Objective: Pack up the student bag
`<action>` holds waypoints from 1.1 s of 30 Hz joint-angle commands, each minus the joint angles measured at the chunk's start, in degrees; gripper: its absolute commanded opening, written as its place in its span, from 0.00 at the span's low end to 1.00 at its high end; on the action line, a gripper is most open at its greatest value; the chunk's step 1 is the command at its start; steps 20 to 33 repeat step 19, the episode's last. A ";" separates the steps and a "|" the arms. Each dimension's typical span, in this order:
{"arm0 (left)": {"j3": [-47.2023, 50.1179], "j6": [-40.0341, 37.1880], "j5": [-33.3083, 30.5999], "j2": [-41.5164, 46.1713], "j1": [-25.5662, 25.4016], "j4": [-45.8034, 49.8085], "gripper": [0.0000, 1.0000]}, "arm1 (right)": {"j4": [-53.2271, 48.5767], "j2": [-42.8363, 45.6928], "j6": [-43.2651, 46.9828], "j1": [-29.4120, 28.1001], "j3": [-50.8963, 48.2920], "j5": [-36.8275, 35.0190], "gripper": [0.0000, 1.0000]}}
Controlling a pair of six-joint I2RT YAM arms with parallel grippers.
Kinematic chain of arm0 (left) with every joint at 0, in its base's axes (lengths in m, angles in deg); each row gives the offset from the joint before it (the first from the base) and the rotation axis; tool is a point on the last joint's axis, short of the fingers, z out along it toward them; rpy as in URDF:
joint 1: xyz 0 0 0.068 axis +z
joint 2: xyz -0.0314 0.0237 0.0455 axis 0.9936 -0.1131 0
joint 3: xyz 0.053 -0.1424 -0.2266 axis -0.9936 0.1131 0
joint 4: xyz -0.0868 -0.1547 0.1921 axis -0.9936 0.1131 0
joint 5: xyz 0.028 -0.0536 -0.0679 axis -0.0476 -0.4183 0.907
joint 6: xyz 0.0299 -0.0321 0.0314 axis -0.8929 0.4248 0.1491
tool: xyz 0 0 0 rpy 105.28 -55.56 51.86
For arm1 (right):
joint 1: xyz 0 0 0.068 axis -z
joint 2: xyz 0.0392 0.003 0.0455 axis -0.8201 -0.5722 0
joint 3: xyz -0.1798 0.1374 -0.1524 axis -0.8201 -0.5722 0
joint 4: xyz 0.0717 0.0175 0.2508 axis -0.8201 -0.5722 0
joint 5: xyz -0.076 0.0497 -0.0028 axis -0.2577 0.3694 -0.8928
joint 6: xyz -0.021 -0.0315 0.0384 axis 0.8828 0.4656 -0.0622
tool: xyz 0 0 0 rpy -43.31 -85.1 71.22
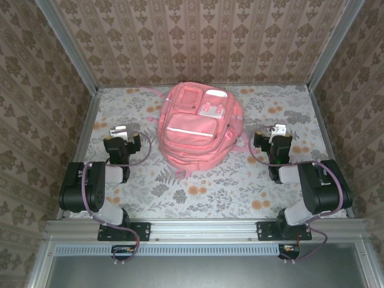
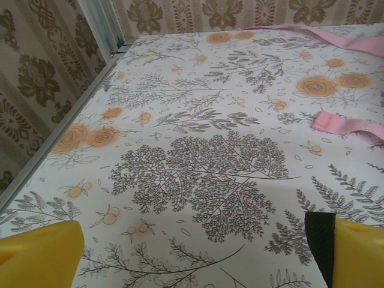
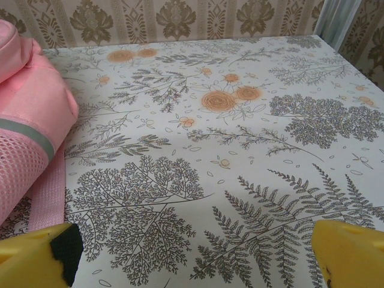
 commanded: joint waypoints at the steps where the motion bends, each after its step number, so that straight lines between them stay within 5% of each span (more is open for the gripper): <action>1: -0.90 -1.29 -1.50 0.01 -0.21 0.37 1.00 | 0.91 -0.58 -0.40 0.15 1.00 -0.94 1.00; 33: -1.17 -1.24 -0.16 -0.08 0.27 0.98 1.00 | 2.20 -0.38 0.41 0.23 0.23 1.70 1.00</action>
